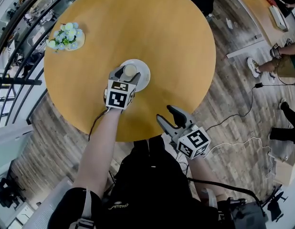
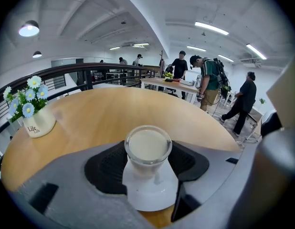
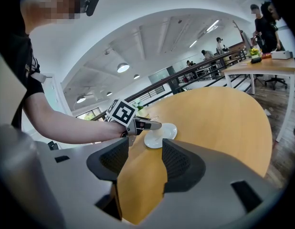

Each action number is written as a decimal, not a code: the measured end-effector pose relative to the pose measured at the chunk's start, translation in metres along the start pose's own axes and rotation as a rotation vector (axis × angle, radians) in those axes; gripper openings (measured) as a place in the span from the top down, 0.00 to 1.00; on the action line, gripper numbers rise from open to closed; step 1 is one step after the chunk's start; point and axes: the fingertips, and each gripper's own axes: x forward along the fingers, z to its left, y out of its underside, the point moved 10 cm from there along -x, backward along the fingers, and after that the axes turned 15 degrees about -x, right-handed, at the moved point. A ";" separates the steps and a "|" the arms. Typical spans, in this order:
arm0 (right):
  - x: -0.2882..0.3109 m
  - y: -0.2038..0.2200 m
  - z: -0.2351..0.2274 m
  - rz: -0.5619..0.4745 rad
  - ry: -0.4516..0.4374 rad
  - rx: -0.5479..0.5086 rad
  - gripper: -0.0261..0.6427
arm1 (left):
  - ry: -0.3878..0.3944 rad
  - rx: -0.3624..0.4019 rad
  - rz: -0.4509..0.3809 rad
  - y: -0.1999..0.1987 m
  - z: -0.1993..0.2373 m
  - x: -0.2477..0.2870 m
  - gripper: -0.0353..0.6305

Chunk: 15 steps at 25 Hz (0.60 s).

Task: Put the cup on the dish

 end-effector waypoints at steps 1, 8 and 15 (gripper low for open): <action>0.000 0.000 0.000 -0.001 0.000 0.002 0.63 | -0.004 0.010 0.001 0.001 -0.002 0.000 0.55; 0.001 0.002 0.001 -0.001 -0.001 0.001 0.63 | -0.014 0.037 -0.016 0.007 -0.005 0.001 0.55; -0.002 0.003 0.001 -0.001 0.005 0.001 0.63 | -0.013 0.041 -0.050 0.009 -0.006 0.000 0.55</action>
